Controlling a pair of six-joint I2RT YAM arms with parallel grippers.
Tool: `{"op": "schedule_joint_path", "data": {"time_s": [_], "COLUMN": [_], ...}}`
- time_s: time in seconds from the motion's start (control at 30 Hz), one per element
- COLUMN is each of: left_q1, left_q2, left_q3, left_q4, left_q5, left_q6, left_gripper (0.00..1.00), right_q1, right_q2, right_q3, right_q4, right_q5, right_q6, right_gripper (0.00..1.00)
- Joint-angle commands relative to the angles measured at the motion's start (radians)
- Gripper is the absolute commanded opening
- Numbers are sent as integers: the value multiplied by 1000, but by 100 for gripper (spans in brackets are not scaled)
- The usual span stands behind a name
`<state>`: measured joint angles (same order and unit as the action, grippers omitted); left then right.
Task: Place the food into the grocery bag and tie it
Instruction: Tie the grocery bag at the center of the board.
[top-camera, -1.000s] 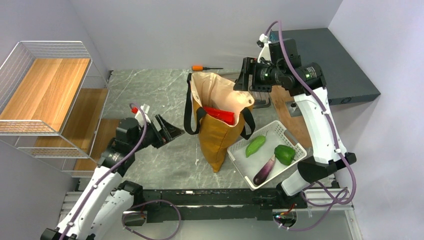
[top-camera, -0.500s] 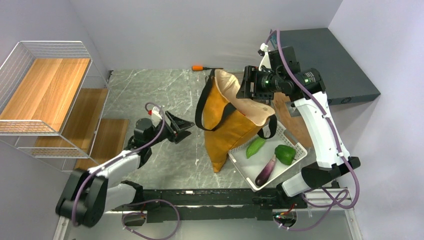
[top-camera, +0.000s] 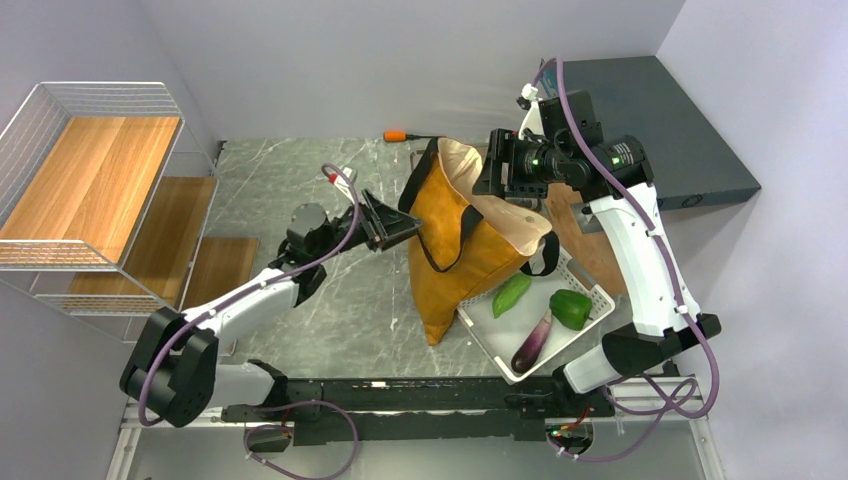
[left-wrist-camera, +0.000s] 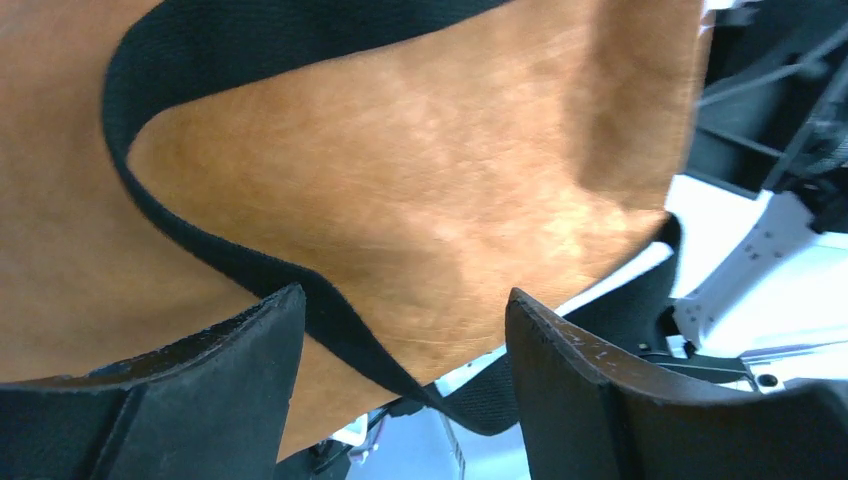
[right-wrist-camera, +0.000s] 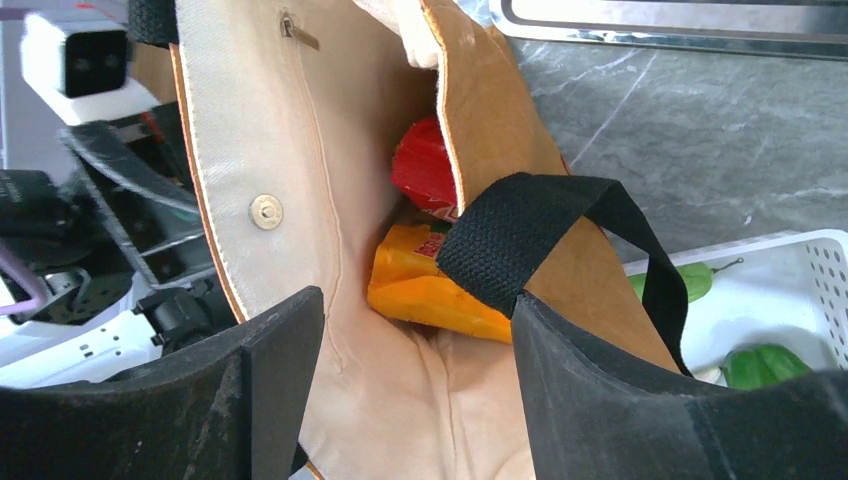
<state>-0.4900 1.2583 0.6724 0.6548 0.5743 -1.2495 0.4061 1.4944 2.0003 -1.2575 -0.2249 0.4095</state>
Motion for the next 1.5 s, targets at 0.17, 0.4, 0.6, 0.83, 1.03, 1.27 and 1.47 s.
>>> {"op": "schedule_joint_path", "data": {"time_s": [0.17, 0.4, 0.6, 0.83, 1.03, 1.27, 1.47], "left_q1": [-33, -33, -46, -73, -63, 89, 304], "left_q2": [-8, -46, 37, 98, -14, -247, -261], "left_q3": [-30, -51, -16, 119, 219, 416, 699], "left_q4": [-172, -321, -193, -200, -398, -899, -1244], "left_q5": [-82, -149, -107, -82, -102, -148, -84], "left_q6": [59, 82, 53, 74, 99, 258, 486], "left_gripper": [82, 80, 54, 20, 0, 0, 0], "right_q1": [-1, -1, -1, -1, -2, -2, 0], "right_q2": [-1, 4, 5, 3, -4, -24, -32], "right_q3": [52, 58, 52, 53, 59, 40, 15], "right_q4": [36, 38, 41, 52, 71, 101, 106], "right_q5": [-46, -55, -60, -60, -53, -36, -4], "right_q6": [9, 9, 9, 19, 41, 63, 78], "right_gripper": [69, 69, 68, 67, 67, 67, 70]}}
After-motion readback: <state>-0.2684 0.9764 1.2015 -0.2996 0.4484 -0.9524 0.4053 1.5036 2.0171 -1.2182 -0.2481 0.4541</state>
